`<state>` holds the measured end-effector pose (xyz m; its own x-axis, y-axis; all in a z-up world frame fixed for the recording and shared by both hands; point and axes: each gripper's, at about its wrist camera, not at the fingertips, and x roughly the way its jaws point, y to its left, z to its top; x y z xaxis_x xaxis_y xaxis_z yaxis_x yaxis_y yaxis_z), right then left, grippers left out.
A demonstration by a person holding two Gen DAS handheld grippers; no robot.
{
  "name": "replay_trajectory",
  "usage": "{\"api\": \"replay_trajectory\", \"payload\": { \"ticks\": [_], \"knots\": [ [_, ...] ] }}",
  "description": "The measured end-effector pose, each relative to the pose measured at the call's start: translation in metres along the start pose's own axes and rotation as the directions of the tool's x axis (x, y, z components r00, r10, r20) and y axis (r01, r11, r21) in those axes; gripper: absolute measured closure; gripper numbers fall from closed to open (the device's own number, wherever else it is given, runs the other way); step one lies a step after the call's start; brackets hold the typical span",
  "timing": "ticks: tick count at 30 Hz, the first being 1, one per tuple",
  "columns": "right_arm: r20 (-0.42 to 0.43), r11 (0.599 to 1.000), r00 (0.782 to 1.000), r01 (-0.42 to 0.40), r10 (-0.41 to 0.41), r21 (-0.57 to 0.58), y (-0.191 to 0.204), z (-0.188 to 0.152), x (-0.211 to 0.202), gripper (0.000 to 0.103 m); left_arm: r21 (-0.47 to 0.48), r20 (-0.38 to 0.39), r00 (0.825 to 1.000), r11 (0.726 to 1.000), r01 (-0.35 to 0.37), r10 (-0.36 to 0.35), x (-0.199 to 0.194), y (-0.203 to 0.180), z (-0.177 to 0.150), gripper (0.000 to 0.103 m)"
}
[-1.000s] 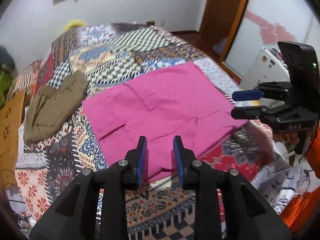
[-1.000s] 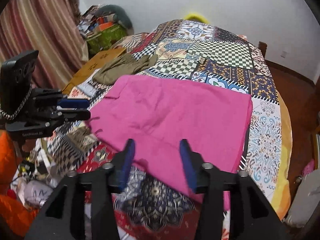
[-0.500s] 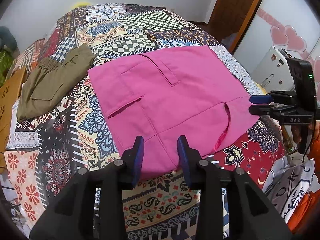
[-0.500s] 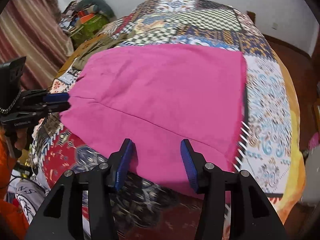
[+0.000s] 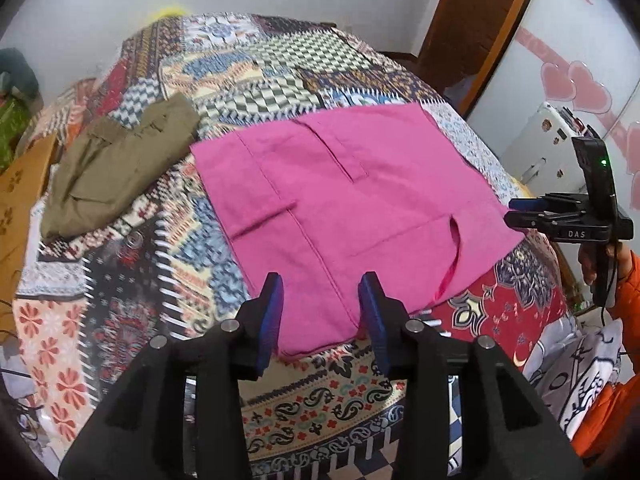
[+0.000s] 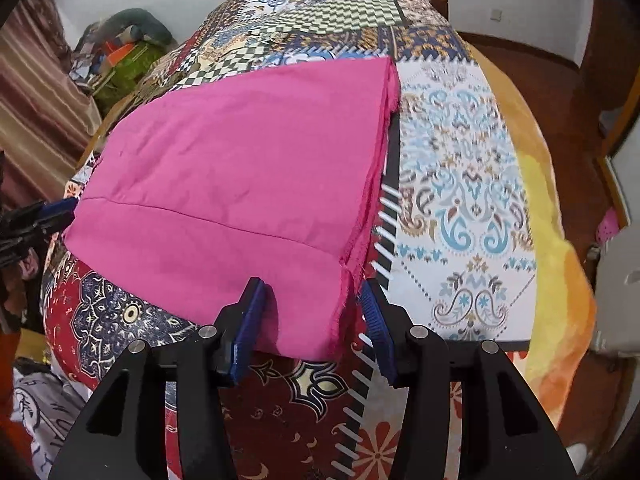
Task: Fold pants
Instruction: 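Move both open grippers back over the folded pink trousers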
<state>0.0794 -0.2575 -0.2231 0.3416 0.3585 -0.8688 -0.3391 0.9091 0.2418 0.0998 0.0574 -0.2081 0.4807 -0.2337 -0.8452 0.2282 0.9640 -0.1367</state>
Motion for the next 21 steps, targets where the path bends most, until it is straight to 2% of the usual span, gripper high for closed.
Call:
{"api": "replay_trajectory", "payload": {
  "ticks": [8,16,21],
  "knots": [
    [0.114,1.000,0.993,0.004,-0.002,-0.015,0.002,0.040,-0.023,0.058,-0.058,0.074,0.994,0.995,-0.081,0.085,-0.019,0.025,0.033,0.062],
    [0.193,0.999,0.981,0.043,-0.037,-0.027,-0.002,0.076,-0.027,0.058,-0.150,0.062,0.993,0.984,-0.095,0.105,-0.004,0.059,0.064,0.062],
    [0.206,0.999,0.977,0.051,-0.047,-0.014,-0.012,0.090,-0.019,0.058,-0.162,0.051,0.990,0.979,-0.123,0.133,0.013,0.070,0.081,0.062]
  ]
}}
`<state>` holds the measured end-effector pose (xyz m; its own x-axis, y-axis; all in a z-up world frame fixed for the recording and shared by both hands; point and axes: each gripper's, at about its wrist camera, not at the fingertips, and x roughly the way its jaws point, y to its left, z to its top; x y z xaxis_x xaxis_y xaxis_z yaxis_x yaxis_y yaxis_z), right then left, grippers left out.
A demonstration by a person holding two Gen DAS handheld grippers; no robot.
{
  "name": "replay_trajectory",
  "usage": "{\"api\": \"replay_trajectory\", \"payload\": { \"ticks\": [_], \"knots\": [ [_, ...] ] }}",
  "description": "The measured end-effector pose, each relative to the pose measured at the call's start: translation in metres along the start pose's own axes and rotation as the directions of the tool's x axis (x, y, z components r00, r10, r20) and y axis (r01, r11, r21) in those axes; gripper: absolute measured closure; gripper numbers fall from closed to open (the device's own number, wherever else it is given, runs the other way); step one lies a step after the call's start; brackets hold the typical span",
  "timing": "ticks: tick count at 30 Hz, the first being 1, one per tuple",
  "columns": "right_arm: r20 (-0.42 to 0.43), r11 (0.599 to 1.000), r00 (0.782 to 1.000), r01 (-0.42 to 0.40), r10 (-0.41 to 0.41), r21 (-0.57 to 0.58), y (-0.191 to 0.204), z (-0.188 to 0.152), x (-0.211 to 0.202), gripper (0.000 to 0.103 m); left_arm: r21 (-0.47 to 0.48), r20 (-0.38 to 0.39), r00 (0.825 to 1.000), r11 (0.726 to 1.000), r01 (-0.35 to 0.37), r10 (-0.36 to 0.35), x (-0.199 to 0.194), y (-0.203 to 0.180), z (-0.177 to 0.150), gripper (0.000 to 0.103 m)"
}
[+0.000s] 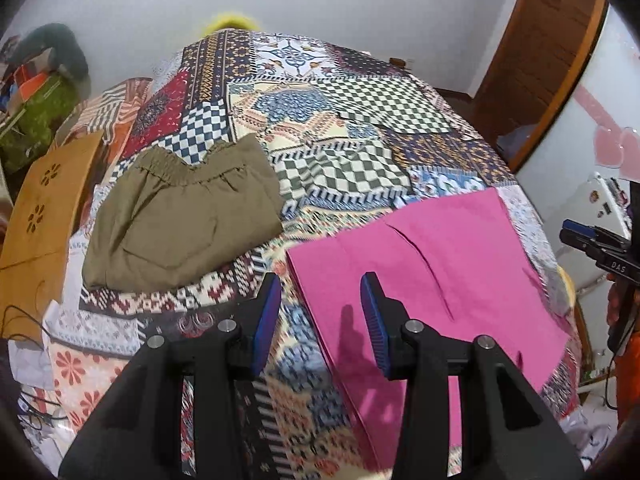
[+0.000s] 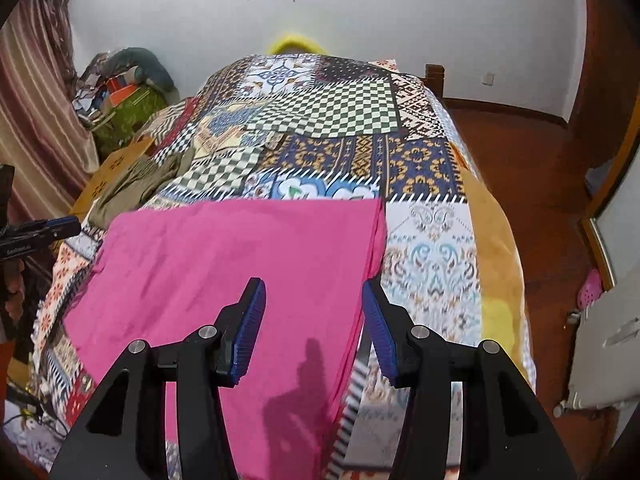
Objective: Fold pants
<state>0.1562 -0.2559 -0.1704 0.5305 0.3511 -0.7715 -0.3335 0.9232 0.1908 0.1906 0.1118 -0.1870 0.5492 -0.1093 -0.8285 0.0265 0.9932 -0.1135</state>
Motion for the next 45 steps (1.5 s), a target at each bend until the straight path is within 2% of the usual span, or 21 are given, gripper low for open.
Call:
{"api": "replay_trajectory", "payload": {
  "ticks": [7,18,23,26,31,33,35,36,37,39,45],
  "knots": [
    [-0.016,0.999,1.000,0.019,-0.018,0.027,-0.015,0.018,0.033,0.058,-0.048,-0.055,0.997,0.998,0.045,-0.048,0.034,0.012,0.015,0.062],
    [-0.055,0.999,0.998,0.028,-0.026,0.033,-0.033,0.033,0.078,0.058,-0.102,-0.133,0.987,0.992,0.077,-0.091,0.073,0.021,0.016,0.062],
    [-0.073,0.998,0.997,0.024,-0.021,0.049,-0.042,0.036,0.094,0.058,-0.057,-0.140,0.988,0.997,0.060,-0.068,0.084,0.016,0.013,0.062],
    [-0.079,0.998,0.997,0.028,-0.024,0.052,-0.046,0.037,0.102,0.058,-0.057,-0.135,0.987,0.995,0.077,-0.084,0.087,0.017,0.014,0.068],
    [-0.087,0.998,0.996,0.015,-0.010,0.056,-0.048,0.039,0.117,0.058,-0.044,-0.131,0.988,0.996,0.080,-0.085,0.090,0.016,0.014,0.071],
    [-0.082,0.999,0.997,0.009,-0.005,0.049,-0.048,0.040,0.120,0.058,-0.045,-0.127,0.988,0.996,0.079,-0.084,0.089,0.016,0.014,0.080],
    [-0.073,0.999,0.997,0.010,-0.007,0.042,-0.045,0.042,0.122,0.062,-0.047,-0.126,0.989,0.996,0.073,-0.078,0.090,0.017,0.013,0.089],
    [-0.070,0.999,0.997,0.010,-0.007,0.035,-0.044,0.043,0.123,0.072,-0.044,-0.130,0.988,0.996,0.081,-0.086,0.090,0.016,0.013,0.096],
    [-0.071,1.000,0.997,0.011,-0.009,0.029,-0.043,0.043,0.124,0.083,-0.039,-0.131,0.987,0.996,0.085,-0.089,0.090,0.015,0.013,0.096],
    [-0.070,0.999,0.997,0.028,-0.027,0.020,-0.043,0.043,0.126,0.092,-0.011,-0.120,0.991,0.998,0.064,-0.065,0.089,0.011,0.013,0.098],
    [-0.012,0.995,0.995,0.103,-0.104,-0.015,-0.043,0.042,0.119,0.099,0.048,-0.056,0.998,0.999,-0.011,0.014,0.079,0.003,0.014,0.100]
  ]
}}
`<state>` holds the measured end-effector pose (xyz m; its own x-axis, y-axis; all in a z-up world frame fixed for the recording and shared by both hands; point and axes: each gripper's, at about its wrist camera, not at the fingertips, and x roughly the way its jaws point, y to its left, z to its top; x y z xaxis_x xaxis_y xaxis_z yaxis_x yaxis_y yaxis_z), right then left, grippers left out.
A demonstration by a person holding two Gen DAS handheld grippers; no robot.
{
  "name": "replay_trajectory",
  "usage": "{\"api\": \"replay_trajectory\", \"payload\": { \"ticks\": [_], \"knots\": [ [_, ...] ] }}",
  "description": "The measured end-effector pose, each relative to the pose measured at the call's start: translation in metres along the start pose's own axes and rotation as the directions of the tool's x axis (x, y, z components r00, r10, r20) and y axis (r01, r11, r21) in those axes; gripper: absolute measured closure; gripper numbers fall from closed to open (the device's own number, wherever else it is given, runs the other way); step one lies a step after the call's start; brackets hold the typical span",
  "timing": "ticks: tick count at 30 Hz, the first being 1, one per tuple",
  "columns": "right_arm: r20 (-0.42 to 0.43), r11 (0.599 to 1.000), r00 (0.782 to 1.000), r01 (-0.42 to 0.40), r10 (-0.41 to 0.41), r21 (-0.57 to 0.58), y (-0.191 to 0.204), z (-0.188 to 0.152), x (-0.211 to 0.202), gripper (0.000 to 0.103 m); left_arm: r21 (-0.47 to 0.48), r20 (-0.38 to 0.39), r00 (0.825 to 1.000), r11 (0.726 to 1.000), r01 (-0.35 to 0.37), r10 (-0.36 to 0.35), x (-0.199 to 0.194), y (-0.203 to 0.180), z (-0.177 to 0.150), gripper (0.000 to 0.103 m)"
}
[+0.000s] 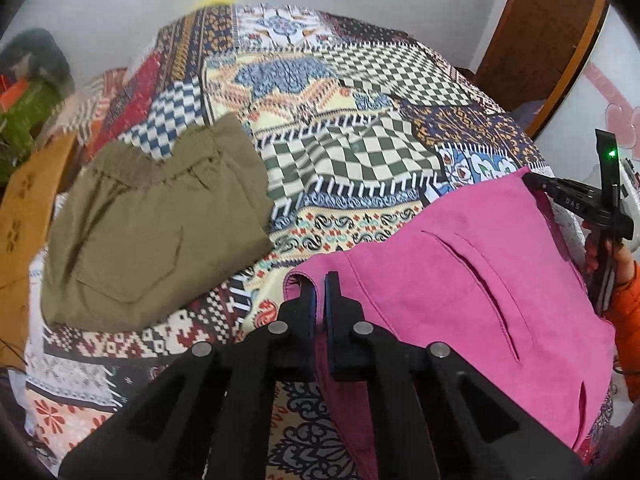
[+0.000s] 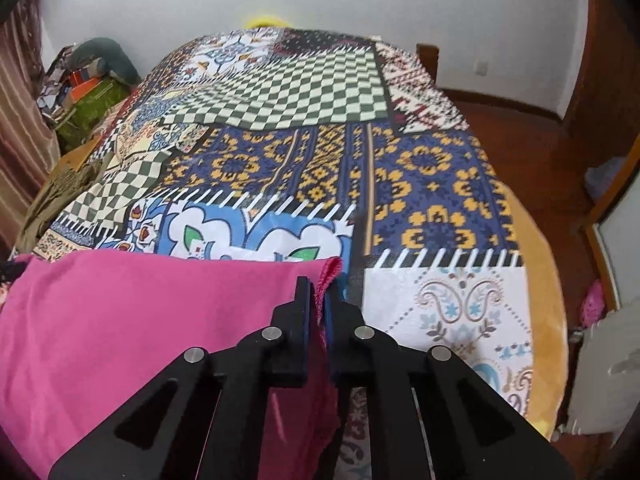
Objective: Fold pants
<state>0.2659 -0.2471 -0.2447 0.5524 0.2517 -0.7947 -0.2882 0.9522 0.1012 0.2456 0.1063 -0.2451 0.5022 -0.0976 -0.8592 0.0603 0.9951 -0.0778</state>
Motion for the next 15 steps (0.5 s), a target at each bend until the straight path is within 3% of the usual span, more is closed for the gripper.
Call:
{"api": "replay_trajectory", "payload": {
  "ticks": [9,15],
  "knots": [
    [-0.012,0.998,0.998,0.055,-0.056,-0.030,-0.001,0.001,0.007,0.101,0.021,-0.008,0.997,0.997,-0.078,0.078,0.005,0.000,-0.004,0.100],
    [-0.034,0.998,0.998,0.062,-0.062,-0.007,-0.005,0.003,0.009,0.101,-0.053,-0.035,0.999,0.998,-0.041,0.039,0.003,0.014,-0.005,0.097]
  ]
}}
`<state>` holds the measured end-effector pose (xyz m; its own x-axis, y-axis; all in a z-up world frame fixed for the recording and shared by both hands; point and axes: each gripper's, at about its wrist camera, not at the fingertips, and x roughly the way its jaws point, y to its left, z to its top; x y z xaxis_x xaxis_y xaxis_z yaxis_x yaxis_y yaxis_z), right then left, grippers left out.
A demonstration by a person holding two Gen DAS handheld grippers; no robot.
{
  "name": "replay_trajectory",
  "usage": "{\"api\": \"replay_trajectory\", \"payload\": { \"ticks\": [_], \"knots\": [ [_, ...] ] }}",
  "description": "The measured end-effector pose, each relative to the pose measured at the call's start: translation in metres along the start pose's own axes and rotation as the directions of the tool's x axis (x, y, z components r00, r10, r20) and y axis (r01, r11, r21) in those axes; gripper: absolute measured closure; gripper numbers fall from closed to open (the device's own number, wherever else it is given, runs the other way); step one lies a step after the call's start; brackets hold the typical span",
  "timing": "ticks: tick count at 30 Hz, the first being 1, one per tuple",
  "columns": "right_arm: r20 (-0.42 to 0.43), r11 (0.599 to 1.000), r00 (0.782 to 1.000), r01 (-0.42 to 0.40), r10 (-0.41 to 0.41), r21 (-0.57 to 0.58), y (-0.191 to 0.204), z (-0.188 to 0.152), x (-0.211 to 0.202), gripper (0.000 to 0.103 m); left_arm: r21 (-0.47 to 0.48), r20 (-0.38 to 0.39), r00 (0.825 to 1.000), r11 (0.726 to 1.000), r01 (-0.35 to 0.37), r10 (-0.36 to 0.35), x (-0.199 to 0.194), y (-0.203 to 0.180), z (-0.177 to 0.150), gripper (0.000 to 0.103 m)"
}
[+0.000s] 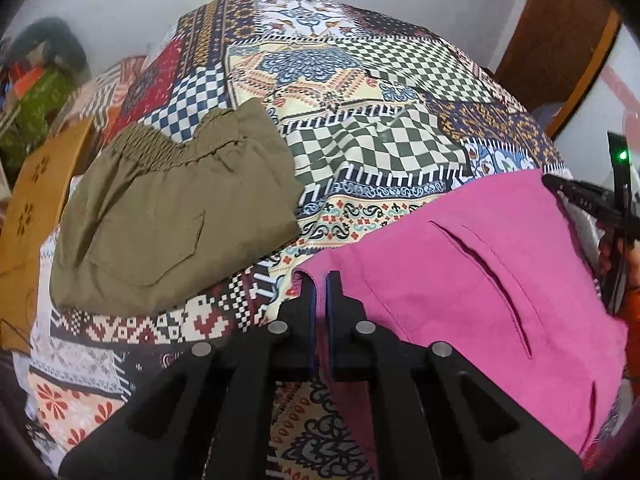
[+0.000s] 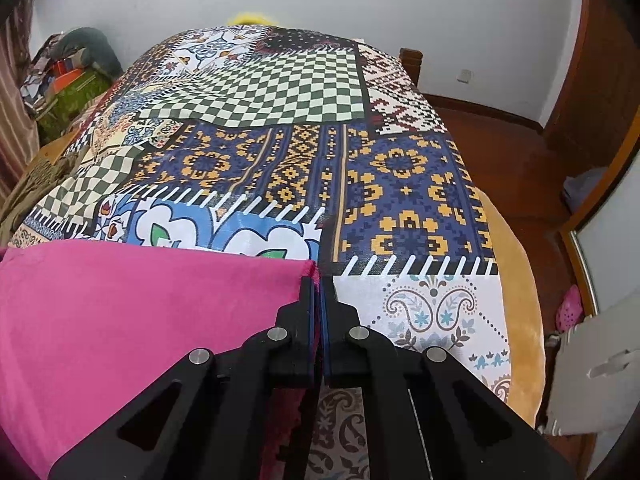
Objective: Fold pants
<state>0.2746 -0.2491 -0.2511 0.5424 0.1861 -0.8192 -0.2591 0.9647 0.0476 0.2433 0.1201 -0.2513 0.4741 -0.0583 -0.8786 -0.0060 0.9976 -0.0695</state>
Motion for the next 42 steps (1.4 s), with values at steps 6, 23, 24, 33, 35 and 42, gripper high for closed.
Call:
{"api": "replay_trajectory", "payload": {
  "ticks": [6,23,24,33,35,42],
  "knots": [
    [-0.035,1.000,0.999,-0.022,0.022,-0.001,0.004,0.005,-0.013,0.089,0.002,0.040,0.999,1.000,-0.008,0.008,-0.030,0.001,0.004,0.096],
    [-0.094,0.977,0.980,-0.187,0.178,-0.101,0.058,-0.009,-0.006,0.066,0.072,-0.057,0.990,0.988,0.134,-0.130,0.010,-0.046,0.003,0.095],
    [-0.088,0.977,0.979,-0.193,0.184,-0.096,0.056,-0.011,-0.005,0.066,0.062,-0.047,0.988,0.987,0.149,-0.146,0.009,-0.042,0.000,0.095],
    [-0.110,0.991,0.988,-0.118,0.111,-0.060,0.028,-0.018,-0.016,0.066,0.004,-0.039,0.994,0.995,0.104,-0.103,-0.009,-0.022,-0.007,0.095],
    [-0.111,0.993,0.988,-0.112,0.108,-0.038,0.020,-0.020,-0.021,0.066,-0.020,-0.036,0.995,0.996,0.091,-0.092,-0.015,-0.015,-0.009,0.095],
    [-0.042,0.993,0.992,-0.118,0.118,-0.010,0.014,-0.021,-0.066,0.066,-0.069,0.017,0.999,0.996,0.049,-0.048,-0.056,0.001,-0.022,0.095]
  ]
}}
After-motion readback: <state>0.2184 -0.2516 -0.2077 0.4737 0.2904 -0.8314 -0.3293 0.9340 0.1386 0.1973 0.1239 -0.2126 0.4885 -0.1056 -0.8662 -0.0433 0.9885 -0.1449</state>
